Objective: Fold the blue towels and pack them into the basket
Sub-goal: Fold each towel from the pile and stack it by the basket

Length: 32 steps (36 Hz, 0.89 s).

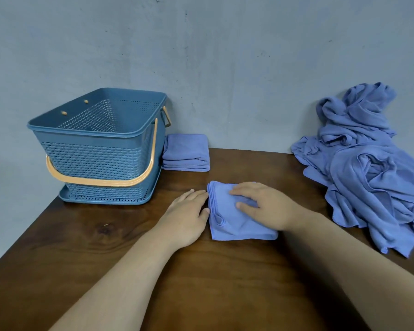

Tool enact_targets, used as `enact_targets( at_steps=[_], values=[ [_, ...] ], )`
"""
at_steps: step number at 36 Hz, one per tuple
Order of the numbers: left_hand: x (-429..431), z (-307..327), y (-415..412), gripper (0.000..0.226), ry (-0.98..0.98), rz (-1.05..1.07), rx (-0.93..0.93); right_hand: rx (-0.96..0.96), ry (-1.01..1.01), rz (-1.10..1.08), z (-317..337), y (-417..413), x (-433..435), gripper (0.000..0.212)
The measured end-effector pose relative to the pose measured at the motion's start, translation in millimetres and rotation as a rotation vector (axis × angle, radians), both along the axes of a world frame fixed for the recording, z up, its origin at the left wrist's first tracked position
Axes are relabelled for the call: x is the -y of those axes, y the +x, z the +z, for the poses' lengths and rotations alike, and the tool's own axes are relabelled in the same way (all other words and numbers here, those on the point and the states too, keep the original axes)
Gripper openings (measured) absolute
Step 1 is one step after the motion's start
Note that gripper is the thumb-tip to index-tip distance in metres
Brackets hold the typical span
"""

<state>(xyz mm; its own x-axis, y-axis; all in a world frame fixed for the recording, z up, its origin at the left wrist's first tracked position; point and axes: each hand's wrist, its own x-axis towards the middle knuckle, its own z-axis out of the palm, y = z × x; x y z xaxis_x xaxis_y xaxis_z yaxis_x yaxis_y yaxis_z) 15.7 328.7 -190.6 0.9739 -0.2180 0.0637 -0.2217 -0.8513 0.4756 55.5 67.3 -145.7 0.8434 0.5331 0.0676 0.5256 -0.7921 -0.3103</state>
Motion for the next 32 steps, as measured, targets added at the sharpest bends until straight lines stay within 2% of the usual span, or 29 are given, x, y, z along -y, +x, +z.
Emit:
enact_targets(
  at_steps=[4,7,10,13,16,19,22,25,26,28,32],
  values=[
    [2.8,0.4,-0.6,0.051,-0.125,0.078,0.049,-0.037,-0.051,0.006,-19.4,-8.3,-4.9,0.064],
    [8.9,5.6,-5.3,0.046,-0.277,0.135,0.179,-0.093,-0.147,-0.006,-21.5,-12.7,-10.4,0.080],
    [23.2,13.5,-15.1,0.044,-0.301,-0.001,0.286,-0.112,-0.186,-0.008,-17.3,-13.7,-15.0,0.089],
    [40.1,13.5,-22.6,0.047,-0.216,-0.141,0.287,-0.109,-0.174,0.005,-17.3,-13.5,-16.1,0.084],
    [46.3,6.5,-24.6,0.057,-0.120,-0.160,0.100,-0.090,-0.192,0.009,-20.0,-10.5,-14.1,0.084],
    [41.7,3.1,-26.7,0.068,-0.010,-0.116,-0.032,-0.111,-0.115,0.011,-23.7,-9.5,-12.3,0.085],
    [40.4,6.6,-27.8,0.067,0.118,-0.081,-0.079,-0.104,0.133,0.005,-27.6,-11.1,-4.9,0.083],
    [39.9,9.2,-28.5,0.064,0.186,-0.053,-0.106,0.009,0.512,-0.139,-31.4,-12.6,9.2,0.049],
    [39.1,9.2,-28.1,0.065,0.184,-0.051,-0.116,0.051,0.582,-0.228,-32.7,-12.8,14.4,0.041],
    [36.4,8.1,-27.0,0.067,0.166,-0.060,-0.136,0.083,0.509,-0.419,-34.1,-13.7,22.8,0.032],
    [30.1,8.0,-23.0,0.068,-0.011,-0.016,-0.098,0.014,0.268,-0.549,-36.4,-16.6,26.8,0.052]
  ],
)
